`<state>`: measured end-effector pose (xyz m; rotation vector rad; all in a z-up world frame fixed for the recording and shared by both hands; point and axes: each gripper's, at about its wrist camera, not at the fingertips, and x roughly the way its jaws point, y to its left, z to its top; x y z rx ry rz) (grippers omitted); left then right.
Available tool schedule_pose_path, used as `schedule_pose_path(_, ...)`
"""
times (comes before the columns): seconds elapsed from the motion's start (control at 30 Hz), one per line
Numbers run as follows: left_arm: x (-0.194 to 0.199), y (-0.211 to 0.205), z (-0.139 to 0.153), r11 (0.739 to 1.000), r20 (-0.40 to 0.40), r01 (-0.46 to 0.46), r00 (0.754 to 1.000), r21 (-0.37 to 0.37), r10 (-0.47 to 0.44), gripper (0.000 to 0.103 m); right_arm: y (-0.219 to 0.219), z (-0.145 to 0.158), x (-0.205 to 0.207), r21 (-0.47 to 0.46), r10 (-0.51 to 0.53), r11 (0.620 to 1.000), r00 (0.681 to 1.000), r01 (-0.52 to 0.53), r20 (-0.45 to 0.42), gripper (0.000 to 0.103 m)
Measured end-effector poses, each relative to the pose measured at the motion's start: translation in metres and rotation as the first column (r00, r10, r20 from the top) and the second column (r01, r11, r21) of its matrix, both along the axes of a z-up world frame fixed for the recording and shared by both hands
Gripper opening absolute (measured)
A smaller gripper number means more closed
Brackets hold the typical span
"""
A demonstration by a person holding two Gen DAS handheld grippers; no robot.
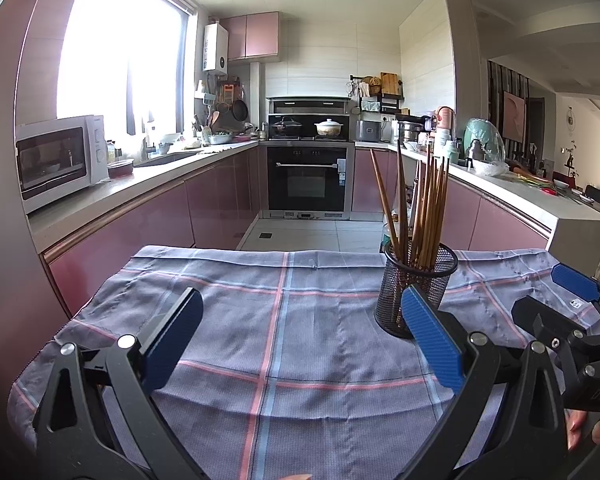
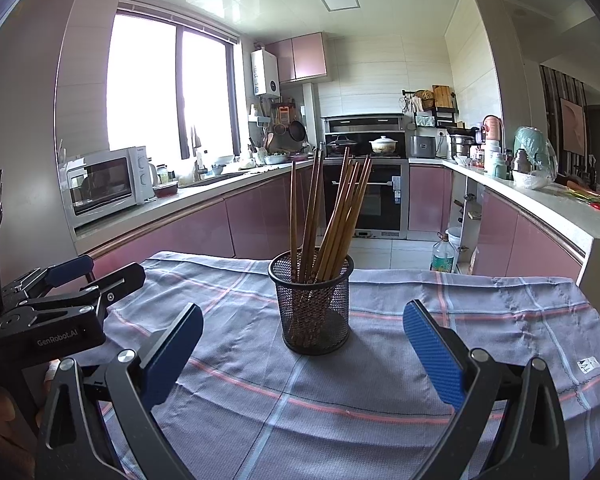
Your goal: Organize utensils
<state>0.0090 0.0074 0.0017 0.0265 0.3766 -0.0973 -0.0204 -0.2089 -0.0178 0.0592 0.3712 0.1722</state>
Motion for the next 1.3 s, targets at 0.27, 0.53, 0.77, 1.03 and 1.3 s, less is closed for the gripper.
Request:
schedule_pose_path(0.27, 0.0001, 0.0008, 0.0002, 1.0, -0.001, 0.001, 1.0, 0.0, -0.001, 0.098, -0.0006, 0.0005, -0.0015, -0.002, 0.001, 1.0, 1.0, -0.001, -0.003, 0.097)
schedule_pose_path(0.53, 0.0002, 0.0015, 0.0001, 1.0, -0.004, -0.001, 1.0, 0.001, 0.001, 0.098, -0.0003, 0.0004, -0.0023, 0.0, 0.0, 1.0, 1.0, 0.0, -0.002, 0.097)
schedule_pose_path(0.77, -0.0007, 0.0013, 0.0, 1.0, -0.005, -0.001, 1.0, 0.003, 0.001, 0.098, 0.0004, -0.0005, -0.0011, 0.001, 0.003, 1.0, 1.0, -0.003, -0.003, 0.097)
schedule_pose_path(1.03, -0.001, 0.0007, 0.0002, 1.0, 0.001, -0.005, 1.0, 0.01, 0.005, 0.098, -0.0004, -0.0011, -0.0016, 0.003, 0.004, 1.0, 1.0, -0.004, -0.007, 0.097)
schedule_pose_path(1.3, 0.0061, 0.0039, -0.0046, 1.0, -0.05, 0.008, 0.999, 0.008, -0.008, 0.098, -0.0015, -0.0029, 0.0012, 0.006, 0.011, 1.0, 1.0, -0.011, -0.025, 0.097)
